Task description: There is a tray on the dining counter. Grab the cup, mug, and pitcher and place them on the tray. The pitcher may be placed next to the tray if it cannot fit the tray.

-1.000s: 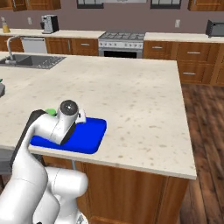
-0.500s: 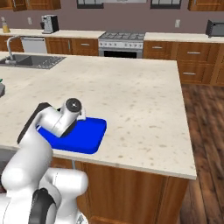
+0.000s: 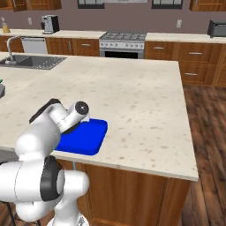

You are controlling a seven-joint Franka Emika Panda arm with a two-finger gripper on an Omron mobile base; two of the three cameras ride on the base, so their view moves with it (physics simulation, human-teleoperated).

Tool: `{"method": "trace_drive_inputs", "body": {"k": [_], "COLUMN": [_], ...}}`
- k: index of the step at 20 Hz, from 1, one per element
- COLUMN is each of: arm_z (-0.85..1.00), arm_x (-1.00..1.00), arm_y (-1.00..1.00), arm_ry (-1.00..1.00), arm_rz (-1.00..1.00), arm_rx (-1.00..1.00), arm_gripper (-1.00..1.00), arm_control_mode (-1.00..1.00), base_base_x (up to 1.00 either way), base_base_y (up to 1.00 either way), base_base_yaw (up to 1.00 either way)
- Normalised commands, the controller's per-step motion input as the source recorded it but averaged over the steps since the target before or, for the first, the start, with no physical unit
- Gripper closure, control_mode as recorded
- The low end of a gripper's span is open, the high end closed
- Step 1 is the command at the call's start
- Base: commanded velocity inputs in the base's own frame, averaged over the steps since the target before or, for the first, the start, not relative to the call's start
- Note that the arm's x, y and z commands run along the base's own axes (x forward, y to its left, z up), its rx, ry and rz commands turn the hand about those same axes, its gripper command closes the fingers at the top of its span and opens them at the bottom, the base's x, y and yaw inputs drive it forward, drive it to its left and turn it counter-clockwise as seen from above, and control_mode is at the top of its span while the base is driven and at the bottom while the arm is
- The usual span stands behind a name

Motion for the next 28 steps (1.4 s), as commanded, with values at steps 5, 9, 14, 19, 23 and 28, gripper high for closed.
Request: {"method": "trace_drive_inputs", "body": {"k": [5,9,14,19,23,28], "arm_z": [-0.34,-0.14,-0.03,-0.01,-0.03,-0.16], "arm_x": [0.11,0.0,0.0,0.0,0.0,0.04], "arm_y": [0.36,0.34,0.26,0.2,0.16,0.07], "arm_ry": [0.0,0.0,-0.01,-0.03,-0.01,0.0], "arm_rz": [0.03,0.0,0.0,0.0,0.0,0.0], "arm_rx": [0.0,0.0,-0.01,-0.05,-0.03,0.0], "arm_gripper": [1.0,1.0,1.0,1.0,1.0,1.0], "arm_control_mode": [-1.0,-1.0,-1.0,-1.0,-1.0,-1.0], "base_base_x": [0.0,0.0,0.0,0.0,0.0,0.0], "base_base_y": [0.0,0.0,0.0,0.0,0.0,0.0], "base_base_yaw": [0.0,0.0,0.0,0.0,0.0,0.0]}}
